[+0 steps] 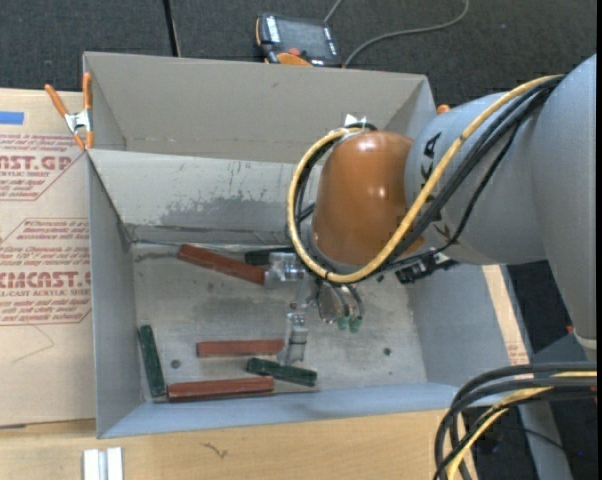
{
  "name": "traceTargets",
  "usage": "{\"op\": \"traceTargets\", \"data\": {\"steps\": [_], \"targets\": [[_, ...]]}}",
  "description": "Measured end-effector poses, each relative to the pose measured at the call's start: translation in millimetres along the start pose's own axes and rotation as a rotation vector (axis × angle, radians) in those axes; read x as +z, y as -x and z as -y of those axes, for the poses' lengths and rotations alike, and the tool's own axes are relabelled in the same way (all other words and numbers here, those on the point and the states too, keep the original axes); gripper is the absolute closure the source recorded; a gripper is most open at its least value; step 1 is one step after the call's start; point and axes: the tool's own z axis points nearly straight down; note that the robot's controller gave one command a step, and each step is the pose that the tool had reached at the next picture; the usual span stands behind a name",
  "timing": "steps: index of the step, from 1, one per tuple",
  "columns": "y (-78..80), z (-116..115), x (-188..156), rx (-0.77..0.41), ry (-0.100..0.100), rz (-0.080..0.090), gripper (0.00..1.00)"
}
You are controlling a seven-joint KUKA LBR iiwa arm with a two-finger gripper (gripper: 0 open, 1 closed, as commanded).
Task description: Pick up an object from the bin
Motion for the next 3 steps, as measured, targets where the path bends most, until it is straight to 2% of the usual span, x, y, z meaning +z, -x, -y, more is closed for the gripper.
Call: {"op": "traceTargets", "data": {"steps": [1,2,3], "targets": [[5.7,-21.8,86.6,-0.110,-0.003,-0.006,0.00],[8.6,-22.1,80.8,-0.108,-0.001,0.003,1.00],[8.0,-21.8,82.4,-0.108,-0.001,0.003,0.00]]}}
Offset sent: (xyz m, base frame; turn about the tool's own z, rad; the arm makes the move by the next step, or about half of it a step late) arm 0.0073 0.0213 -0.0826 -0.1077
